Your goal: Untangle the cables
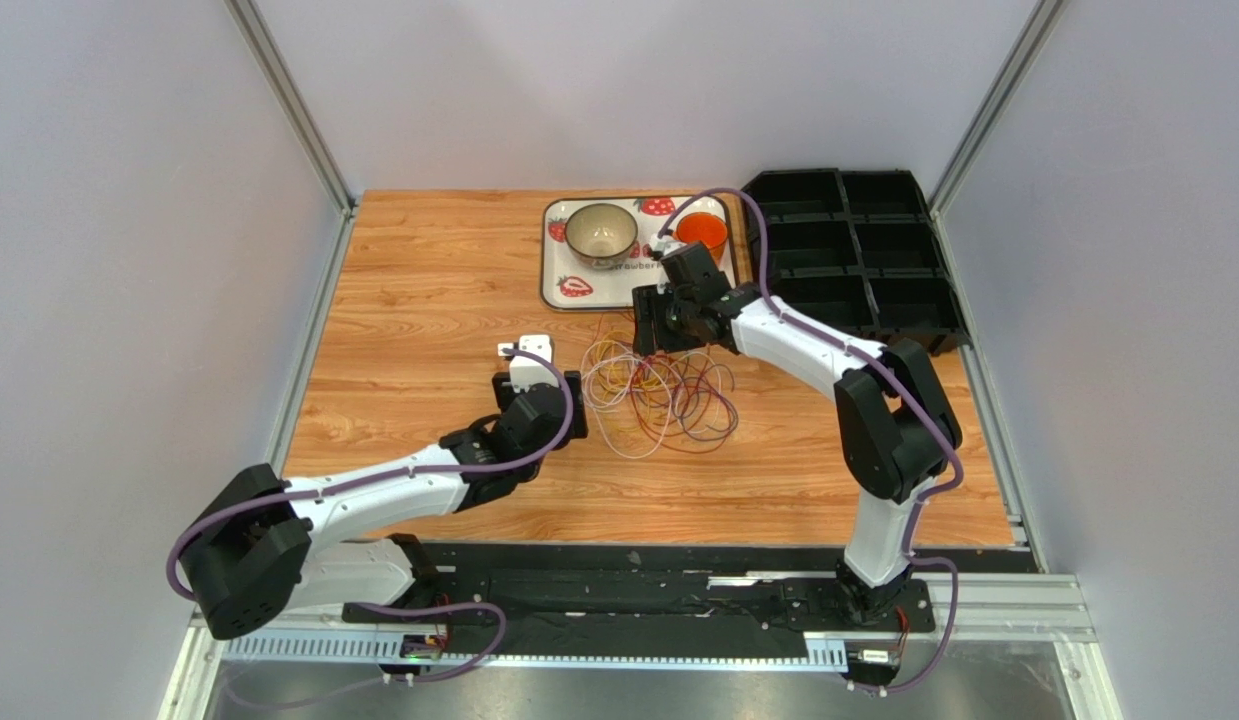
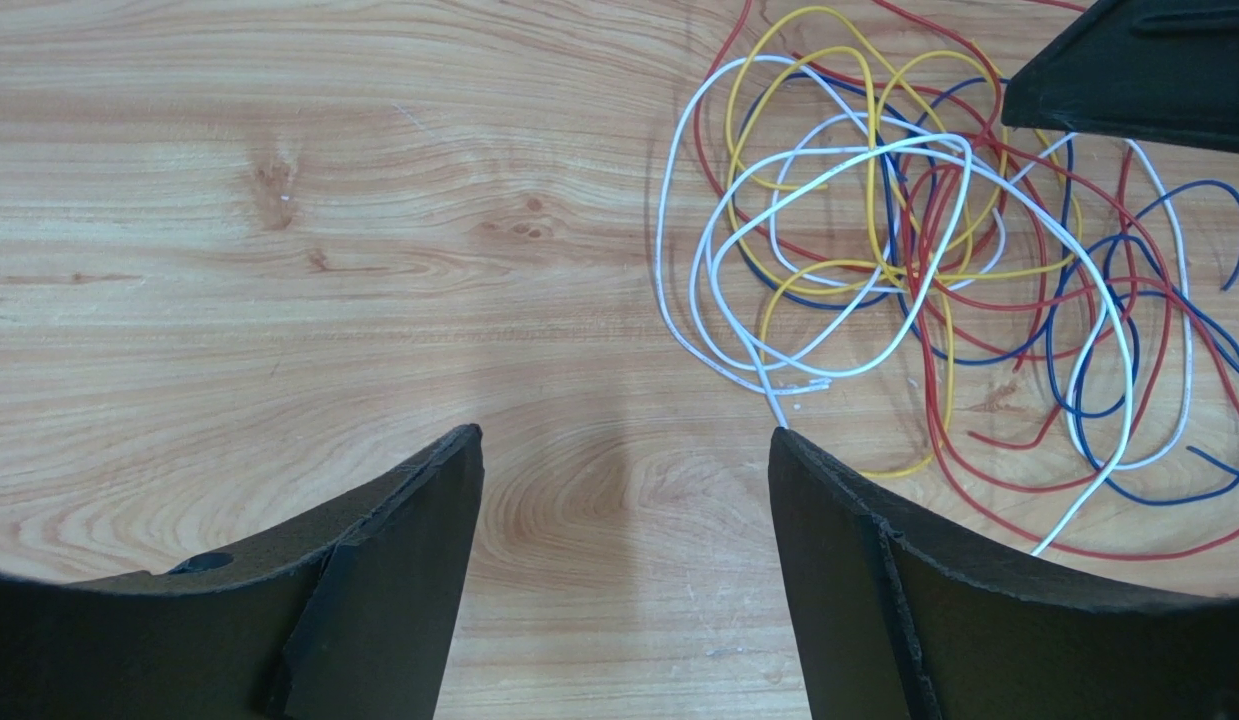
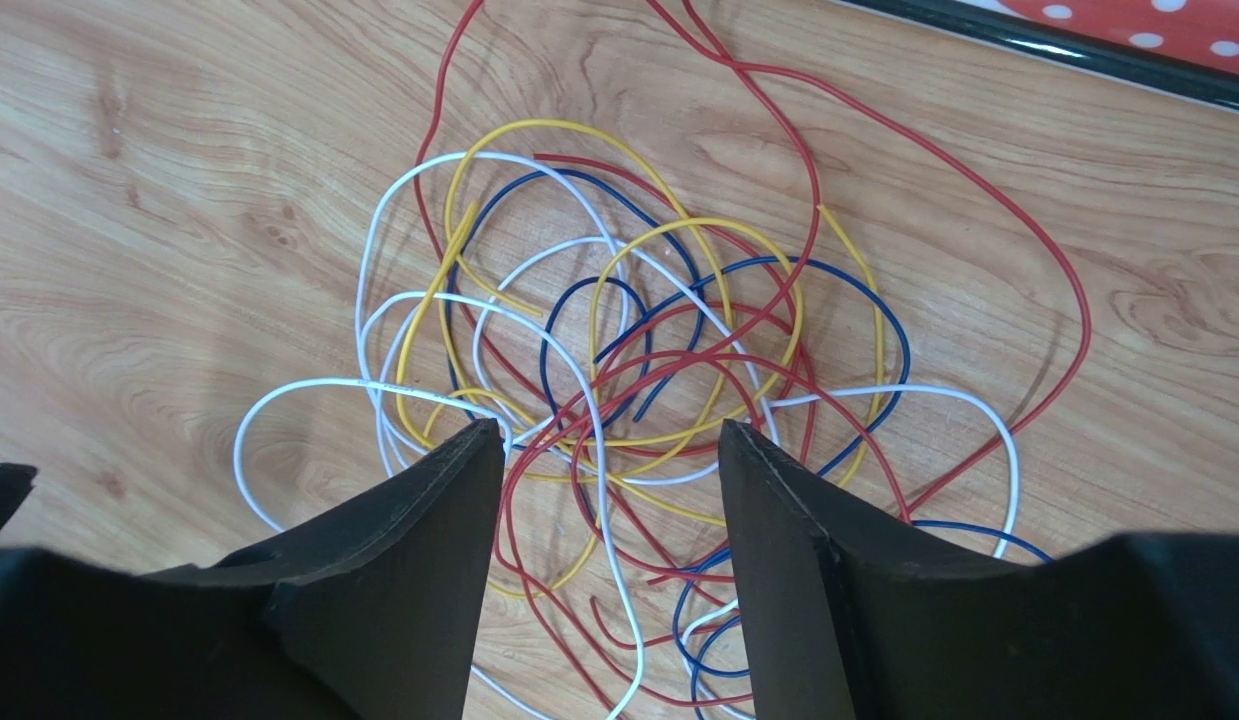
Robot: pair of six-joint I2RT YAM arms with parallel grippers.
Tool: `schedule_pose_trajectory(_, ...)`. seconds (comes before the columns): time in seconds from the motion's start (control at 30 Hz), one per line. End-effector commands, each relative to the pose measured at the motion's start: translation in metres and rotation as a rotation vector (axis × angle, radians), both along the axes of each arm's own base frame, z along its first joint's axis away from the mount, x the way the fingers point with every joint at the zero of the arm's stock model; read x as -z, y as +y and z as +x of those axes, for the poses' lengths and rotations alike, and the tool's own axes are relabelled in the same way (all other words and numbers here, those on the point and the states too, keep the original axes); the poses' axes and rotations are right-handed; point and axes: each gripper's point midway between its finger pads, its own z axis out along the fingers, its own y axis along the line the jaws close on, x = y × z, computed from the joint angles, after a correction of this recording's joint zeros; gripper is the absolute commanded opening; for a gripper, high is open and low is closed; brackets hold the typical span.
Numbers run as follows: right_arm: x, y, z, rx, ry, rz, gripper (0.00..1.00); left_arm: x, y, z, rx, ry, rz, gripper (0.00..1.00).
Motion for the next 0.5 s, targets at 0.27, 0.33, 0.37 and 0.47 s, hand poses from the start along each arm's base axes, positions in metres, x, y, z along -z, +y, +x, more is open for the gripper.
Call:
schedule_pose_trajectory(0.27,-0.01,0.023,-0.003,-0.065,0.033,0.128,0.61,-0.015,-0.008,0.009,-0.007,-0.027,-0.028,0.77)
schedule_pose_trajectory(0.33,-0.005,0.023,-0.001,-0.064,0.04,0.123,0.61,-0.016,-0.008,0.01,-0.008,-0.029,-0.029,0.77)
schedule_pose_trajectory(0.37,-0.002,0.024,-0.001,-0.065,0.046,0.119,0.61,-0.015,-0.008,0.01,-0.008,-0.028,-0.028,0.77)
schedule_pose_trajectory(0.47,0.006,0.026,-0.002,-0.075,0.068,0.116,0.61,-0.015,-0.008,0.01,-0.008,-0.028,-0.028,0.77)
